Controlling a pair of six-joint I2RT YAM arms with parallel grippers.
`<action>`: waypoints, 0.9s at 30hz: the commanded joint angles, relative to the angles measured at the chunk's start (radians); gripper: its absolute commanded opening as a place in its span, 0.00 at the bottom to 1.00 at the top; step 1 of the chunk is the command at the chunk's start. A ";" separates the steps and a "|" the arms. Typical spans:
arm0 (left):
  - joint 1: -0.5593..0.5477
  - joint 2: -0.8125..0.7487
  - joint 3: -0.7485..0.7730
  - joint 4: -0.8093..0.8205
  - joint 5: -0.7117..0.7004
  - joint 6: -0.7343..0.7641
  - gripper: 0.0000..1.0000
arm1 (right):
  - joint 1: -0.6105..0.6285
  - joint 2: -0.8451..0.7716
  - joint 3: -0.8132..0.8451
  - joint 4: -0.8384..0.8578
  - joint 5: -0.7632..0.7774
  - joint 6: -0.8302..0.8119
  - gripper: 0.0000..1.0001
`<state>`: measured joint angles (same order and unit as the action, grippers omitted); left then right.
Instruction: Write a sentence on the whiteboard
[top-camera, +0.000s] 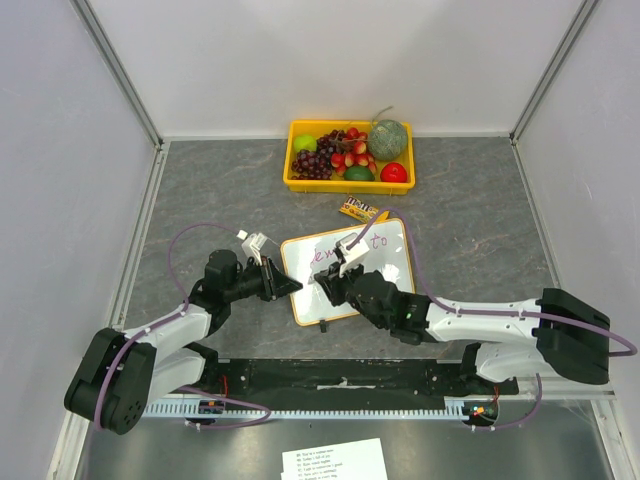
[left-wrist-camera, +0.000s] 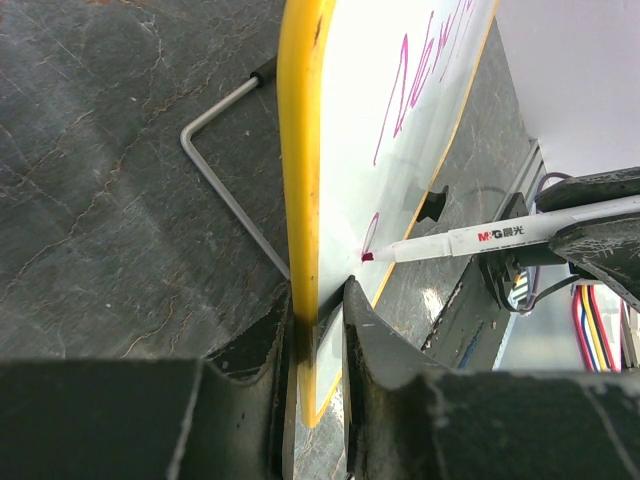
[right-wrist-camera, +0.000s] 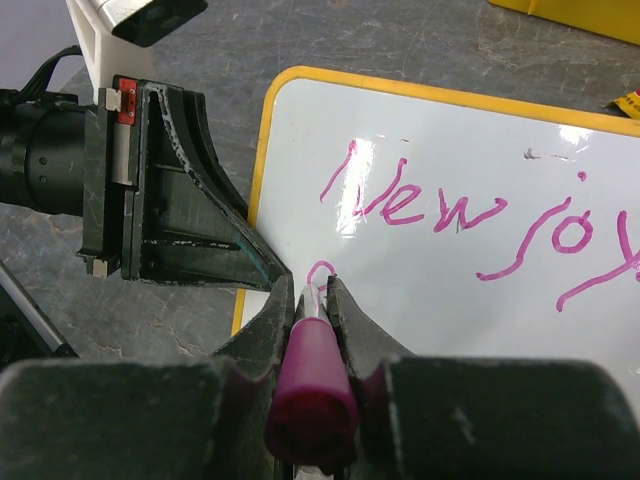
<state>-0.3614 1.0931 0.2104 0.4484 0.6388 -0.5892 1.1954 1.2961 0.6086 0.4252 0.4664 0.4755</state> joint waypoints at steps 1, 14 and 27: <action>-0.002 0.014 0.012 -0.039 -0.056 0.071 0.02 | -0.002 -0.023 -0.027 -0.054 0.008 0.006 0.00; -0.002 0.016 0.012 -0.037 -0.056 0.071 0.02 | -0.002 -0.057 -0.041 -0.071 0.055 0.006 0.00; -0.002 0.017 0.014 -0.037 -0.056 0.072 0.02 | -0.002 -0.109 -0.006 -0.046 0.063 -0.018 0.00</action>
<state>-0.3614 1.0931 0.2104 0.4484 0.6388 -0.5892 1.1957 1.2327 0.5781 0.3679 0.4870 0.4770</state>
